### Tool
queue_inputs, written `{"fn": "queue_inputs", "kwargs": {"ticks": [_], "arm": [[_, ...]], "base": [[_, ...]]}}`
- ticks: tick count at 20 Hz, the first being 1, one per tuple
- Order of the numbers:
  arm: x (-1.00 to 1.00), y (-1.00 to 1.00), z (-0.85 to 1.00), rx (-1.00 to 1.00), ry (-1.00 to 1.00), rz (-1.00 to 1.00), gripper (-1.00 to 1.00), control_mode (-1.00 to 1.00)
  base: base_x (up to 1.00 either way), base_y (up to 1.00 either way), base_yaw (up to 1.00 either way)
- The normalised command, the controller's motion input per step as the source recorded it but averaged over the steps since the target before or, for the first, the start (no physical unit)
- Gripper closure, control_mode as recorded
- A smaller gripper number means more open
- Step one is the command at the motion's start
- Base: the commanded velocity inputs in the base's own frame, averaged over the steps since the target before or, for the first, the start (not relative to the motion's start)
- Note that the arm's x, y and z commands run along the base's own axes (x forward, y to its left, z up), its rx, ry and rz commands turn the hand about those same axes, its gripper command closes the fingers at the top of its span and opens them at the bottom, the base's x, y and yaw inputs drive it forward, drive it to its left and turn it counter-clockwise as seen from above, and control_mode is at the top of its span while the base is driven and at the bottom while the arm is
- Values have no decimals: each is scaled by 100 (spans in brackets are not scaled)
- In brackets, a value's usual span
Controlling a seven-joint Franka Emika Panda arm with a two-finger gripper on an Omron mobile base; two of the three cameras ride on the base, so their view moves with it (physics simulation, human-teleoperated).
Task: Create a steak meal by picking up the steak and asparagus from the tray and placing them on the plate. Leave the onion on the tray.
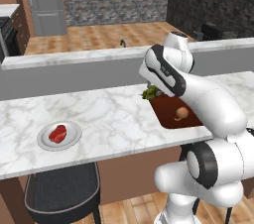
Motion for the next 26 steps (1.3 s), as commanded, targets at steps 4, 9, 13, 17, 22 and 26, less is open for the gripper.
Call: {"fn": "queue_inputs", "kwargs": {"ticks": [4, 9, 13, 17, 22, 26], "arm": [[0, 99, -4, 17, 18, 48, 100, -100], [-5, 100, -28, 9, 4, 44, 100, -100], [-22, 98, -52, 1, -7, 33, 100, -100], [-34, 95, -58, 0, -16, 24, 100, -100], [-11, 96, -39, -3, -10, 17, 100, -100], [3, 79, -30, -4, -1, 11, 100, -100]], "base": [[0, 0, 0], [0, 0, 0], [0, 0, 0], [0, 0, 0], [0, 0, 0], [0, 0, 0]]}}
